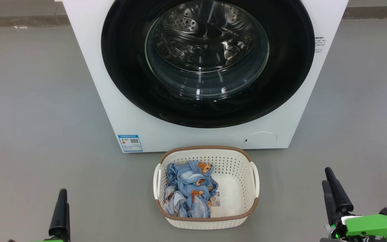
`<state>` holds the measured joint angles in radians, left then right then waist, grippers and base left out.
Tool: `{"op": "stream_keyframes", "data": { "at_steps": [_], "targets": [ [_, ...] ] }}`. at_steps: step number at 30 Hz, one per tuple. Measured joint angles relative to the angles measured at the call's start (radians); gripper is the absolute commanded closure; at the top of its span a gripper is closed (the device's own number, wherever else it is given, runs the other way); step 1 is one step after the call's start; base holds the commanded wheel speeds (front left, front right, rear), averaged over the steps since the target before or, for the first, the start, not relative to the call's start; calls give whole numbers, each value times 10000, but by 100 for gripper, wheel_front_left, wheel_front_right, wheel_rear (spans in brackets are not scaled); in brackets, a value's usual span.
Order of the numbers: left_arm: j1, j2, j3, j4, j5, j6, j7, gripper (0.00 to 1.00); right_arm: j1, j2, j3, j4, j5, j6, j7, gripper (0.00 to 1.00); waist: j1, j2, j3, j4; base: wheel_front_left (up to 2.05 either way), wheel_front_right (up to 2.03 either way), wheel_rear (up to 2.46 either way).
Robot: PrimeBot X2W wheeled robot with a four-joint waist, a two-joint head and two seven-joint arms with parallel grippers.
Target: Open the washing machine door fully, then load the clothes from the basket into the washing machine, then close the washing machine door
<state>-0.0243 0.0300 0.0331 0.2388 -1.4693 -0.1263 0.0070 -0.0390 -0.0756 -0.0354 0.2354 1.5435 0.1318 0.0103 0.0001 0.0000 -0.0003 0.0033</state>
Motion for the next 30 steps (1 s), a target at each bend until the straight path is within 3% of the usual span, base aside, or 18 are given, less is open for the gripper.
{"op": "stream_keyframes", "data": {
  "at_steps": [13, 30],
  "targets": [
    [-6, 253, -301, -291, 1498, 0, -364, 0, -75, -385, 575, -362, -1551, 0, -403, 0, 0, 0, -26, 46, 0, 0, 0],
    [-14, 359, -477, -493, 4424, 0, -819, 0, -318, -715, 895, -495, -4243, 0, -855, 0, 0, 0, -61, 47, 0, 0, 0]
  ]
}}
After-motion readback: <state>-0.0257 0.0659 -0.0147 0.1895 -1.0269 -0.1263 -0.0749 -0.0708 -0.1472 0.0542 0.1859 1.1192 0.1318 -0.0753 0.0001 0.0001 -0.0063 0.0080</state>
